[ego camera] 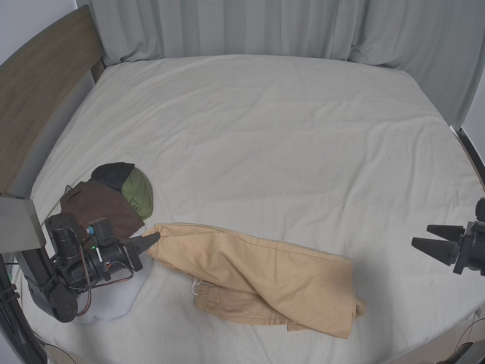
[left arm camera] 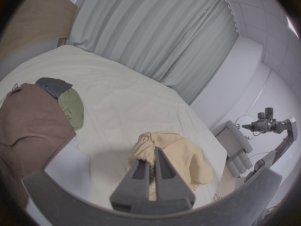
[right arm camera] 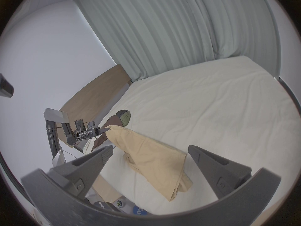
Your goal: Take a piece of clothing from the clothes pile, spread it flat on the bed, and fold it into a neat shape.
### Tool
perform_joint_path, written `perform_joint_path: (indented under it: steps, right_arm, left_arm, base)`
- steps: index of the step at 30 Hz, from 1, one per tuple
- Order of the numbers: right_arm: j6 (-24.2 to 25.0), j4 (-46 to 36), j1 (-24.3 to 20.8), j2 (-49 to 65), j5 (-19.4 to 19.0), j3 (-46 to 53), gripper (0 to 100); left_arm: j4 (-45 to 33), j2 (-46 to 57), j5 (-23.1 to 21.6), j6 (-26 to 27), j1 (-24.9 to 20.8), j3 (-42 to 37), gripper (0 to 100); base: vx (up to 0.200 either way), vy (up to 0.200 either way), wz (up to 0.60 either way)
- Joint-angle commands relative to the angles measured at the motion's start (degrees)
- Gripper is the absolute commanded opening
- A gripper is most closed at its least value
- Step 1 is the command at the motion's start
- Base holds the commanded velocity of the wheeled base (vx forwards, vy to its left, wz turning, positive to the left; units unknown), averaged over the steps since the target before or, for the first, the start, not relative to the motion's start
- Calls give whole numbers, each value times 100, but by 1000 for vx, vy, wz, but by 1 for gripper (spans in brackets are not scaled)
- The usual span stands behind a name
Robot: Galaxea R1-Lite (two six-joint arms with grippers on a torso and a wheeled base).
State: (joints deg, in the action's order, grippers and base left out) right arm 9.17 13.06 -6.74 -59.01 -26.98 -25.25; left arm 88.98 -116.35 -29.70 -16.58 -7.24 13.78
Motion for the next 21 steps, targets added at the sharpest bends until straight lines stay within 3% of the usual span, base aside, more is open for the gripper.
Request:
perform_joint_path:
  steps: [1,12,21]
  right_arm:
    - [120,171,-73,-602,-44,108,100]
    - [243,971,-126,-1569,-124,257,100]
    - [841,1278,-214,-1947,-124,231,100]
  left_arm:
    - [14,-2,-1,-3,30,11,0]
    - [14,-11,-10,-3,47,29,0]
    - [14,-2,-1,-3,47,20,0]
  base:
    - [0,0,0]
    - [0,0,0]
    - [0,0,0]
